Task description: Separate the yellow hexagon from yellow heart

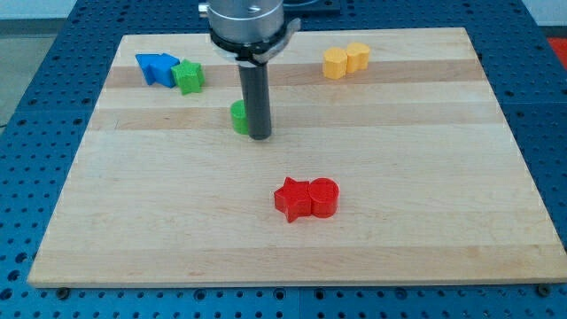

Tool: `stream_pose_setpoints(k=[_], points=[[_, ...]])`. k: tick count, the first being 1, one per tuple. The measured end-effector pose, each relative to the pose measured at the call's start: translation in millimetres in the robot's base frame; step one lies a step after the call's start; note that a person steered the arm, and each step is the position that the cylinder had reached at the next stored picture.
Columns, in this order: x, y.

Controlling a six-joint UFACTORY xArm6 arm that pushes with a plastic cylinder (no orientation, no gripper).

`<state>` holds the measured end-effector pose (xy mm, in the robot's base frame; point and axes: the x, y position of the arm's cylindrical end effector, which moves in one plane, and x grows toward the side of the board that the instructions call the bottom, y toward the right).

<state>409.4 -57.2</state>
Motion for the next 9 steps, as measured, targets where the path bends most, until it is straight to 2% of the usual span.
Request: stream_pose_setpoints(k=[2,3,4,5,6,7,9], points=[[-62.2,-56.0],[-63.4,-67.8],[-62.7,-33.3],[-102.3,12.3],[-159.6,48.3],[-177.6,116.8],[-131.6,123.9]])
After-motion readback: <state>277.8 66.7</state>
